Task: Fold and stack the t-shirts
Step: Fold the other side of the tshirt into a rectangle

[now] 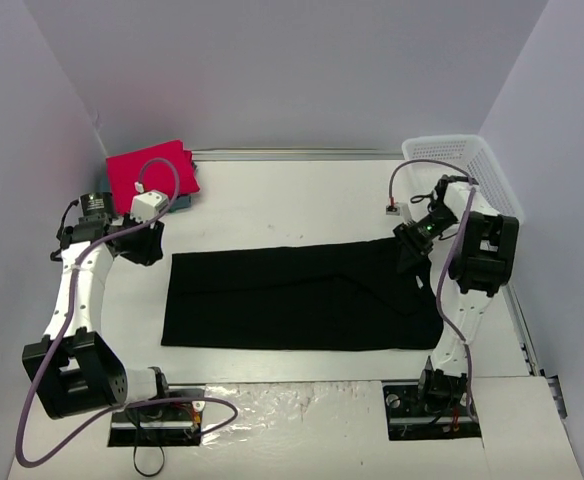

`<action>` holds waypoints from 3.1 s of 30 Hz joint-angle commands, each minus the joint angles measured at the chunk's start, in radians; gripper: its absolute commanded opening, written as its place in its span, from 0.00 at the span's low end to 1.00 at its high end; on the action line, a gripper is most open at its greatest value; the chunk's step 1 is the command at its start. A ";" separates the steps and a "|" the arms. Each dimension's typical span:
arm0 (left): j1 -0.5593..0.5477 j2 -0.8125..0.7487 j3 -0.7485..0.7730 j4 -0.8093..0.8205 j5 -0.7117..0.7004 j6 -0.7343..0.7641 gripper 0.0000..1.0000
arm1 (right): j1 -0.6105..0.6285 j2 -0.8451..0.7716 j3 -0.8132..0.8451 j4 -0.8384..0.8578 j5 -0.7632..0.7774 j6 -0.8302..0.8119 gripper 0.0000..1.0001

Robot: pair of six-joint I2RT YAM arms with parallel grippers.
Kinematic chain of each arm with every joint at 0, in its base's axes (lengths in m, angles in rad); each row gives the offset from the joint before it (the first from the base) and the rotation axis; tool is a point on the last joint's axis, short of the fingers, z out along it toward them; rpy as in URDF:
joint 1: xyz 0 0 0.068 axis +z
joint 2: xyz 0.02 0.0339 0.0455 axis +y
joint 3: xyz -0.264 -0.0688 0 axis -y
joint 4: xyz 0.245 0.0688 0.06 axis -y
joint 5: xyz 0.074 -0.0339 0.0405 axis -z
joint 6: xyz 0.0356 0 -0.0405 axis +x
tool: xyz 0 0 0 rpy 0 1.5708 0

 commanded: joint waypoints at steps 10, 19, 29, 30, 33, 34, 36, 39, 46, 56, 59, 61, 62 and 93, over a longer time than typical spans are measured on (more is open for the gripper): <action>0.019 -0.072 0.024 0.054 -0.102 -0.118 0.32 | 0.094 0.197 0.236 -0.069 -0.074 0.014 0.43; 0.019 -0.066 0.021 0.052 -0.111 -0.124 0.32 | 0.134 0.207 0.227 -0.069 -0.069 0.014 0.36; 0.021 -0.075 0.001 0.057 -0.097 -0.135 0.32 | 0.143 0.155 0.151 -0.069 -0.063 0.007 0.15; 0.021 -0.077 0.000 0.057 -0.099 -0.135 0.32 | 0.143 0.142 0.145 -0.069 -0.063 0.005 0.15; 0.021 -0.083 -0.008 0.058 -0.100 -0.132 0.32 | 0.144 0.119 0.133 -0.067 -0.056 0.005 0.35; 0.019 -0.085 -0.008 0.060 -0.100 -0.132 0.32 | 0.143 0.116 0.134 -0.067 -0.053 0.007 0.36; 0.021 -0.086 -0.011 0.060 -0.097 -0.135 0.32 | 0.142 0.102 0.139 -0.069 -0.046 0.014 0.37; 0.021 -0.086 -0.011 0.063 -0.093 -0.140 0.32 | 0.142 0.075 0.151 -0.069 -0.046 0.025 0.39; 0.021 -0.091 -0.023 0.066 -0.085 -0.143 0.32 | 0.151 0.061 0.173 -0.069 -0.054 0.036 0.41; 0.021 -0.078 -0.020 0.071 -0.088 -0.149 0.32 | 0.162 0.113 0.214 -0.067 -0.071 0.036 0.39; 0.022 -0.074 -0.022 0.071 -0.090 -0.149 0.32 | 0.189 0.131 0.228 -0.069 -0.072 0.039 0.39; 0.021 -0.069 -0.023 0.071 -0.091 -0.147 0.32 | 0.194 0.142 0.233 -0.069 -0.074 0.039 0.38; 0.021 -0.069 -0.025 0.071 -0.094 -0.149 0.32 | 0.194 0.144 0.236 -0.069 -0.077 0.040 0.38; 0.022 -0.100 -0.048 0.072 -0.070 -0.152 0.29 | 0.217 0.027 0.153 -0.069 -0.069 0.043 0.00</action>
